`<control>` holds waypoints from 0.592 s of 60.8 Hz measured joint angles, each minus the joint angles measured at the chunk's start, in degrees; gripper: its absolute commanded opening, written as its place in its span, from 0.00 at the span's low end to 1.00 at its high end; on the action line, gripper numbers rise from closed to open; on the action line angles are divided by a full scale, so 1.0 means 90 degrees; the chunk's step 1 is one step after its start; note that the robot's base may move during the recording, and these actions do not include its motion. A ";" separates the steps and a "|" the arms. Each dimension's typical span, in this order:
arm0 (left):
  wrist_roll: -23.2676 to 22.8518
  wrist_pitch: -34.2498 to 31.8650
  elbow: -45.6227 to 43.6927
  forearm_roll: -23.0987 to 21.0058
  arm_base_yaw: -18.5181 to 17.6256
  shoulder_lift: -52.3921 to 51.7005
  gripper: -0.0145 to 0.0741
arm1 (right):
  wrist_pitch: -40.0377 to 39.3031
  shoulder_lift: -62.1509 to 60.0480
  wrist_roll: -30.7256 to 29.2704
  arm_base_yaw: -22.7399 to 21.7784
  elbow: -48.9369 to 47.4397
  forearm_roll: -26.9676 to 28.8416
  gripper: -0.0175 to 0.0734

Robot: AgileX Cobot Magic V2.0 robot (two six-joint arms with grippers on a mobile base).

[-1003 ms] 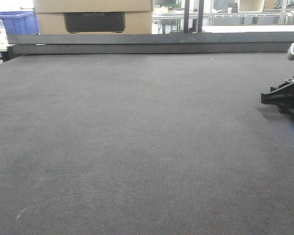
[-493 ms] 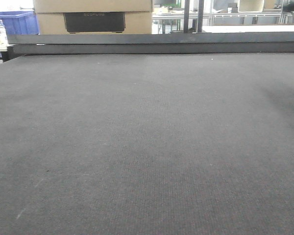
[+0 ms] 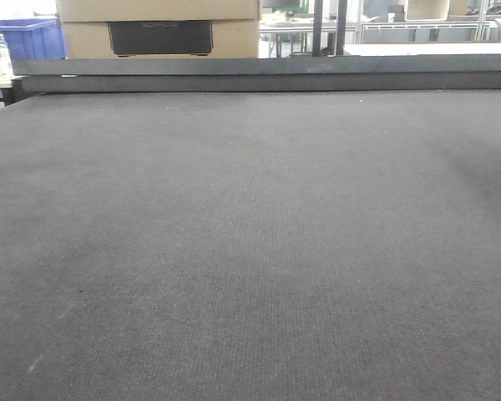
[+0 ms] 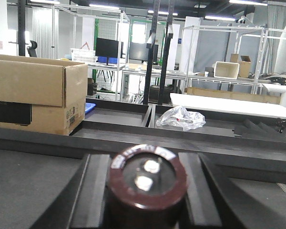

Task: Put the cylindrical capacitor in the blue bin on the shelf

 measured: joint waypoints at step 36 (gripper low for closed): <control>0.0028 -0.0099 -0.2245 -0.0613 0.0000 0.2895 0.81 | 0.0318 -0.0003 0.0000 0.0000 0.0022 0.0000 0.01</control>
